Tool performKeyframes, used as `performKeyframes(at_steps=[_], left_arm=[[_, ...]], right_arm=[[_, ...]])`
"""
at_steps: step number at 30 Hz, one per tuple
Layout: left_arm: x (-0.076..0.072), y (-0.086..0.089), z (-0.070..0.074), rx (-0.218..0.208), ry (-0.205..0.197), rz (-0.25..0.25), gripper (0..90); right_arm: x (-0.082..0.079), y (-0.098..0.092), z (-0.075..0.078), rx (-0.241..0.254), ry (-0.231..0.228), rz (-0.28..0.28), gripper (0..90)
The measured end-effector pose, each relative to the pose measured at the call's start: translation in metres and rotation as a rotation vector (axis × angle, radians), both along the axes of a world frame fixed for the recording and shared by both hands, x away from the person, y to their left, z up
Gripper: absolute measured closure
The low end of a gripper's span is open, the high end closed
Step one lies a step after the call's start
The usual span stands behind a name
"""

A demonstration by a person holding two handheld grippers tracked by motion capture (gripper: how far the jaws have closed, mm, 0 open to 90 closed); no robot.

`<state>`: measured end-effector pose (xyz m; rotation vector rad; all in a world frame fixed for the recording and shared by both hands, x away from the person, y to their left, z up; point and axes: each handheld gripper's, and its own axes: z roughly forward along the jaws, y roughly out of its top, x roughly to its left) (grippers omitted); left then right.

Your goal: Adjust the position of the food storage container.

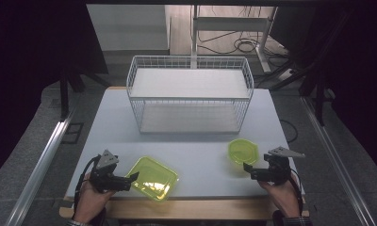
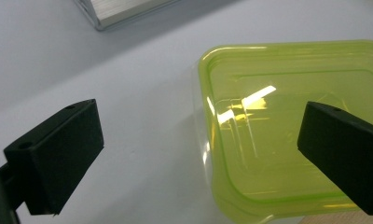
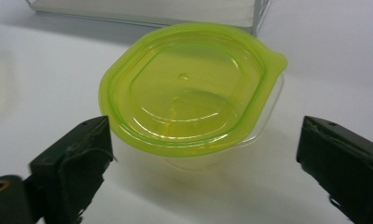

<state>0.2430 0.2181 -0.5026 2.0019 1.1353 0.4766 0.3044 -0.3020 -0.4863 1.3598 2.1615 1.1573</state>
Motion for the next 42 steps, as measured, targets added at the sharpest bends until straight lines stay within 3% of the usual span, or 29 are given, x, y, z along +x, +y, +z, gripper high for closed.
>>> performKeyframes(at_steps=[5, 8, 11, 21, 25, 36, 42], left_arm=[[-0.001, -0.002, 0.0, 0.013, -0.012, -0.011, 0.3], [-0.002, -0.005, 0.0, 0.06, -0.036, 0.003, 2.1], [-0.002, -0.006, -0.001, 0.081, -0.034, 0.014, 3.8], [-0.004, -0.007, 0.0, 0.084, -0.041, 0.012, 5.0], [-0.004, -0.005, 0.0, 0.073, -0.045, 0.014, 5.6], [-0.003, -0.003, -0.001, 0.052, -0.054, 0.021, 4.9], [-0.003, -0.001, -0.002, 0.052, -0.073, 0.031, 3.4]], right_arm=[[-0.001, 0.002, 0.001, -0.013, 0.003, 0.009, 11.1], [-0.001, 0.003, 0.002, -0.026, -0.002, 0.015, 14.5], [-0.002, 0.003, 0.003, -0.028, -0.013, 0.023, 18.8], [-0.003, 0.003, 0.013, -0.038, -0.035, 0.033, 33.3], [-0.003, 0.003, 0.02, -0.035, -0.051, 0.046, 44.5], [0.019, 0.037, 0.028, -0.077, -0.01, 0.208, 83.8], [0.035, 0.061, 0.031, -0.092, -0.012, 0.259, 88.9]])
